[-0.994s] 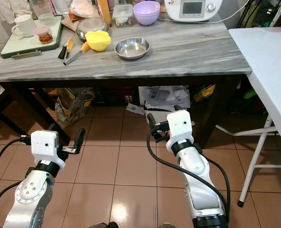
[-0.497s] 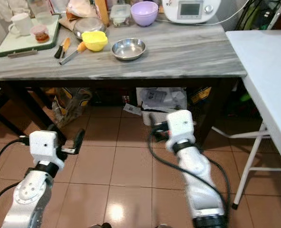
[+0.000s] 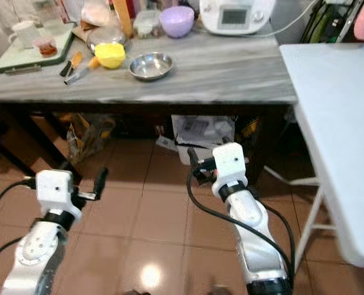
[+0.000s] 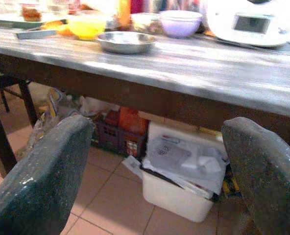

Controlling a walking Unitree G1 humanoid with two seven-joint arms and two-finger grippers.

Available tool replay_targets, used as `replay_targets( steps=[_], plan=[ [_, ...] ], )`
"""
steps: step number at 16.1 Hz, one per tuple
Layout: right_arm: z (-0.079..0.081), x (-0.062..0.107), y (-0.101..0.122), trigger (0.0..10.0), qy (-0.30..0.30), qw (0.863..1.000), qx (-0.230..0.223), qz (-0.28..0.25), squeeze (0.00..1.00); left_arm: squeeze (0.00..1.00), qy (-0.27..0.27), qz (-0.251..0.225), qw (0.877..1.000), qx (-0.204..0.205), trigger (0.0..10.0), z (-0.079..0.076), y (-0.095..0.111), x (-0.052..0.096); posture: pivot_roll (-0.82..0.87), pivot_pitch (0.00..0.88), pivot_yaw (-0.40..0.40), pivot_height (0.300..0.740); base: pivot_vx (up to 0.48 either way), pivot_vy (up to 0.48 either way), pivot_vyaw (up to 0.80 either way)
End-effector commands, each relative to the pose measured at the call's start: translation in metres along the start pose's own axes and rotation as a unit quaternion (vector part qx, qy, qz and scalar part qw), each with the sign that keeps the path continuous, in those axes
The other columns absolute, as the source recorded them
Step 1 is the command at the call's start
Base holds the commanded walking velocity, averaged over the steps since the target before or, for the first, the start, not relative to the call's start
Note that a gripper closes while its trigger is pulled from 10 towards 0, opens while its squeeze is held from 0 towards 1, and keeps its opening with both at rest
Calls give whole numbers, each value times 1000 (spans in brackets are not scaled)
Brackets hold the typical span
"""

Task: Setting the table

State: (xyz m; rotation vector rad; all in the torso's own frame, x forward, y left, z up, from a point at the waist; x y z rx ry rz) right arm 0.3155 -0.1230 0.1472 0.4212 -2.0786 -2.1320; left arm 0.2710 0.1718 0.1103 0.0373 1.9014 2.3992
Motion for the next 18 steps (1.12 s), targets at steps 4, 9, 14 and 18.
replay_targets(
  steps=[4, 9, 14, 18],
  plan=[
    [-7, 5, 0, 10000, -8, 1000, 2, 2, 0, 0, -13, 0, 1000, -2, 10000, -3, 1, 1, -144, 146, 97, 740, 0, -352, -591],
    [-7, 6, -2, 10000, -5, 1000, 4, 4, 0, 0, -13, 0, 1000, -4, 10000, -1, 1, 3, -135, 144, 98, 740, 0, -352, -434],
    [-4, 3, 0, 10000, 1, 1000, 6, -1, 0, 0, -12, -1, 1000, -4, 10000, 0, 3, 3, -127, 140, 98, 740, 0, -353, 0],
    [-1, 6, -1, 10000, 8, 1000, 18, -1, 0, 0, -17, 1, 1000, -1, 10000, -5, 3, 3, -131, 147, 105, 740, 0, -352, 508]
  ],
)
Point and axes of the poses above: a point about 5 cm out from each wrist's last joint towards the gripper, its own x axis pointing back from the gripper into the wrist, its own y axis along the axis of the wrist's last joint, z = x × y, the point moved 2 cm from there along -x, pointing out of the wrist towards the gripper, and after that the axes turned 10 degrees about -x, right-handed, at the moved point
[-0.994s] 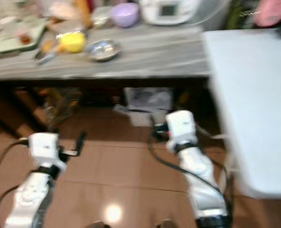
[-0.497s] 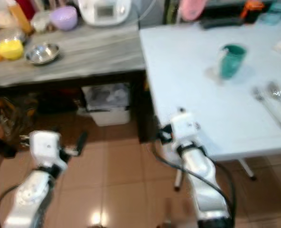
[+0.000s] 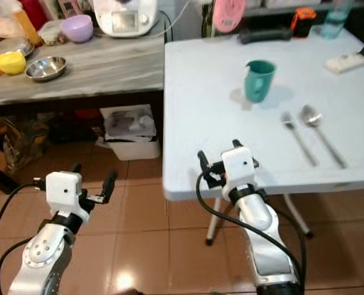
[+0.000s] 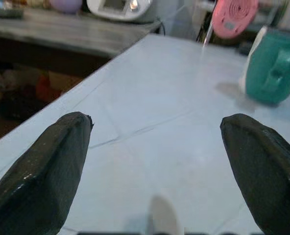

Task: Setting the table

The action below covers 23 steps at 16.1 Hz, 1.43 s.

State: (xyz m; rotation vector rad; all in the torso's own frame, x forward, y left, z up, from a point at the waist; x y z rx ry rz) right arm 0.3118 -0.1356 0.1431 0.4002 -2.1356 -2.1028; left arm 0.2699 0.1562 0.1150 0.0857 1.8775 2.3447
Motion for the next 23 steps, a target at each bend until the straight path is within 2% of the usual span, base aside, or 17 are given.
replay_targets(
  steps=[1, 17, 23],
  plan=[
    [10, -1, 2, 10000, 18, 1000, -3, -4, 0, 0, 13, 14, 1000, -6, 10000, 9, -5, 4, -132, 147, 107, 740, 0, -349, 556],
    [3, 0, 4, 10000, -6, 1000, -2, -7, 0, 0, 2, 15, 1000, -4, 10000, 4, -5, 3, -135, 159, 110, 740, 0, -378, 27],
    [3, -4, 6, 10000, -7, 1000, -1, -12, 0, 0, 12, 6, 1000, 6, 10000, 3, -3, 0, -139, 154, 100, 740, 0, -44, 0]
  ],
)
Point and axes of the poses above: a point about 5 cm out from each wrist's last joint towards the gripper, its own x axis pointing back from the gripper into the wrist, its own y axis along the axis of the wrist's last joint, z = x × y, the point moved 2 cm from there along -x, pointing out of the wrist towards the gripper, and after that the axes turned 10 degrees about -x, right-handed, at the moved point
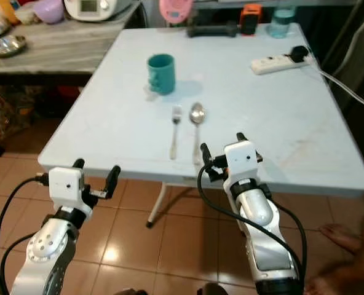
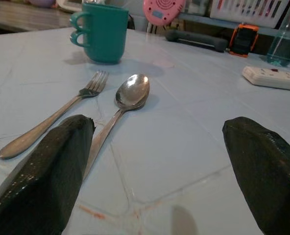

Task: Setting the table

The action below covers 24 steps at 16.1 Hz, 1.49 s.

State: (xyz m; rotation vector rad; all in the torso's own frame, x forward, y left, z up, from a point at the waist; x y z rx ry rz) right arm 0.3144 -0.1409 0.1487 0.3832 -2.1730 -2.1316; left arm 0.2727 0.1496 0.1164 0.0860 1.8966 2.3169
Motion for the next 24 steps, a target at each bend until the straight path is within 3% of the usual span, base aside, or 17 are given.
replay_targets(
  steps=[1, 10, 24],
  plan=[
    [9, -2, 1, 10000, 14, 1000, -5, -3, 0, 0, 15, 9, 1000, -4, 10000, 9, -5, 3, -139, 155, 101, 740, 0, 0, 0],
    [10, -1, -1, 10000, 11, 1000, -9, 0, 0, 0, -3, 3, 1000, 7, 10000, 5, -2, 2, -138, 157, 113, 740, 0, 0, -194],
    [12, -3, 0, 10000, 14, 1000, -2, -5, 0, 0, -3, 8, 1000, 5, 10000, 5, -4, 3, -135, 156, 108, 740, 0, 287, 0]
  ],
)
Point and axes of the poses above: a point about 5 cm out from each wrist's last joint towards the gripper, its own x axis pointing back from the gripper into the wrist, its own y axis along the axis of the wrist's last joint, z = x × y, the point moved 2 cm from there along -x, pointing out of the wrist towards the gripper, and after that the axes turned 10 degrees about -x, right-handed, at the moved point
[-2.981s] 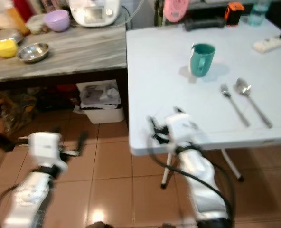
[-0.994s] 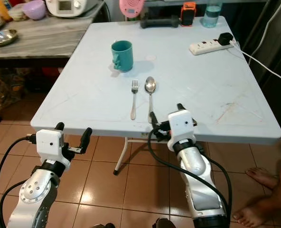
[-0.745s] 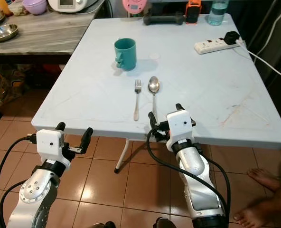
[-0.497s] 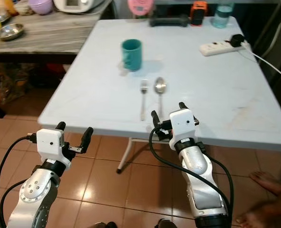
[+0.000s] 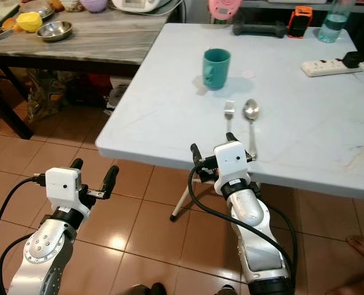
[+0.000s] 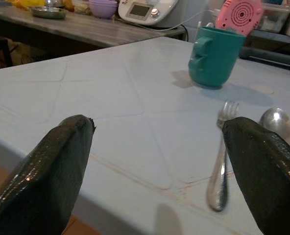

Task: Setting the table

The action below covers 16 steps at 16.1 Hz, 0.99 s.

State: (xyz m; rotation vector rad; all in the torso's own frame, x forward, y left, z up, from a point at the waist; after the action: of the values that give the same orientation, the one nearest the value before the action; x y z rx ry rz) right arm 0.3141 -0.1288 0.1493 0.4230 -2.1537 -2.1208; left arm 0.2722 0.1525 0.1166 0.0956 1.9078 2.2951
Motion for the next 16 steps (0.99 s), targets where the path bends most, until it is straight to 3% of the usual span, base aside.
replay_targets(
  steps=[1, 9, 13, 16],
  plan=[
    [0, 1, -1, 10000, -2, 1000, 0, -1, 0, 0, 1, 10, 1000, -3, 10000, 1, -4, 2, -136, 157, 109, 740, 0, 255, 0],
    [-1, 2, -1, 10000, -6, 1000, 2, 1, 0, 0, -3, 4, 1000, -5, 10000, 0, -2, 1, -140, 164, 114, 740, 0, 0, 0],
    [-1, 2, -1, 10000, -6, 1000, 3, 0, 0, 0, -12, -3, 1000, -7, 10000, -2, 1, 1, -139, 163, 115, 740, 0, 0, -761],
    [0, 3, 0, 10000, -5, 1000, 3, -1, 0, 0, -28, -13, 999, -7, 10000, -6, 4, 2, -140, 167, 118, 740, 0, 0, -167]
  ],
)
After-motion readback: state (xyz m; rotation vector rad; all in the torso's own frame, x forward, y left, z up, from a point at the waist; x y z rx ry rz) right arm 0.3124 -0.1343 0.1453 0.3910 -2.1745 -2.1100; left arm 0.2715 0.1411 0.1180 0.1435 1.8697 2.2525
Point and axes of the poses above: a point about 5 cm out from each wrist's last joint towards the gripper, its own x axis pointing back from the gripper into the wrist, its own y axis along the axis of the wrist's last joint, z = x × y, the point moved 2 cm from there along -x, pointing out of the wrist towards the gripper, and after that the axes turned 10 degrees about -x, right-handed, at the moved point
